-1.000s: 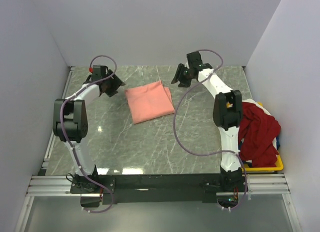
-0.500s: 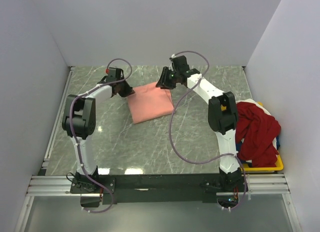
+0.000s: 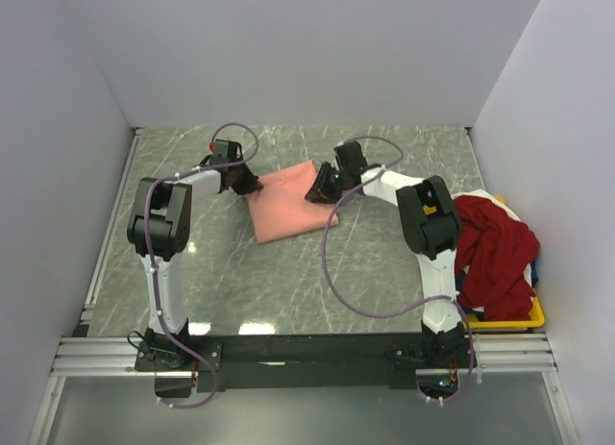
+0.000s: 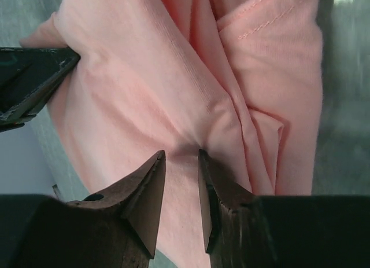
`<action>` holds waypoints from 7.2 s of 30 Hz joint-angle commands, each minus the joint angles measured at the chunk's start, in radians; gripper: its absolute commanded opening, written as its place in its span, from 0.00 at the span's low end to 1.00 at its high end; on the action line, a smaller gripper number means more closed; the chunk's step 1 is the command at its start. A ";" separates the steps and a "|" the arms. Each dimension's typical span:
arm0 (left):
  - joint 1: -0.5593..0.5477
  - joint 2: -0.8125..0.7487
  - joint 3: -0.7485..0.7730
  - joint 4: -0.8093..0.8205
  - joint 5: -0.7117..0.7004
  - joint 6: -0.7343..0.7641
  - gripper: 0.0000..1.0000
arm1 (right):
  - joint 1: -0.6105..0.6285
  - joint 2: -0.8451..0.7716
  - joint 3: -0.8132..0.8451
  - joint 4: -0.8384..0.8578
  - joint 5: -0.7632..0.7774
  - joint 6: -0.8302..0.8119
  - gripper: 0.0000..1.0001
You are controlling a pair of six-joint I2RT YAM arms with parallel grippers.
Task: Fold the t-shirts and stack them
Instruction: Fold the tshirt, then neatly place the folded tshirt to the corner, then reset both grippers
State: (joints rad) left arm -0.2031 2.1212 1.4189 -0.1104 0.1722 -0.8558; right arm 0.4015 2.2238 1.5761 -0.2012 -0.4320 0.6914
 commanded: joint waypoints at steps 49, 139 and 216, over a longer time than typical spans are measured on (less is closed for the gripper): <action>-0.182 -0.538 -0.700 0.173 -0.056 -0.091 0.01 | -0.020 -0.156 -0.208 0.011 0.006 -0.032 0.35; 0.237 0.295 0.643 -0.233 -0.881 0.642 0.00 | 0.033 -1.320 -0.952 -0.109 0.075 -0.153 0.41; -0.648 -0.925 -0.590 -0.055 -0.507 0.084 0.79 | 0.033 -1.461 -0.944 -0.228 0.332 -0.161 0.40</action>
State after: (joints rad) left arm -0.7723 1.2415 0.8734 -0.2226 -0.2771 -0.7105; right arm 0.4358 0.7799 0.6155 -0.4225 -0.1299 0.5304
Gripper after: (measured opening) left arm 0.786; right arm 0.404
